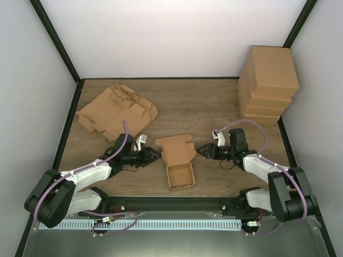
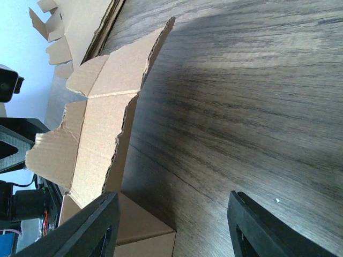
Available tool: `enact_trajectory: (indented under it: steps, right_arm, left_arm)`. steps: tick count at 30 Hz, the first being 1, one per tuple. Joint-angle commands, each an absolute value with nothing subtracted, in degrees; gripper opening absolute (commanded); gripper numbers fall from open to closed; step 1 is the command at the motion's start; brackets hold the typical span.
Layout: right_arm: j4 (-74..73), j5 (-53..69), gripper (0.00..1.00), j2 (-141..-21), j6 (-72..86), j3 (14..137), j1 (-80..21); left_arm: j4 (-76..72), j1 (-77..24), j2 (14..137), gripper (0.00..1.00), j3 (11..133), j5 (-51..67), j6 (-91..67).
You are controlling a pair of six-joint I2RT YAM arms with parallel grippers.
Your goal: Fold the paper box
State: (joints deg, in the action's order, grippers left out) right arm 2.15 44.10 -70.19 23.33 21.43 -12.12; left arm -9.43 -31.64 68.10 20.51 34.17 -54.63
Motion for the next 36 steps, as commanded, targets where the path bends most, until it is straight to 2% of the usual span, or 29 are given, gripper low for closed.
enact_trajectory:
  steps: [1,9,18,36]
  right_arm:
    - [5.97,44.76,0.56,-71.87,24.03,21.5,-11.53]
    - [10.24,49.16,0.47,-75.83,24.31,21.78,-11.59]
    - [12.0,57.91,0.47,-75.98,23.66,22.29,-11.76]
    - [17.77,62.59,0.44,-83.52,25.79,24.25,-16.11]
  left_arm:
    - [-16.78,-31.38,69.32,0.42,20.15,37.77,-56.6]
    - [-18.95,-31.33,71.66,0.43,20.4,39.28,-56.82]
    - [-22.76,-31.46,74.76,0.43,20.84,41.17,-57.63]
    - [-25.39,-33.99,80.32,0.43,23.32,42.13,-57.43]
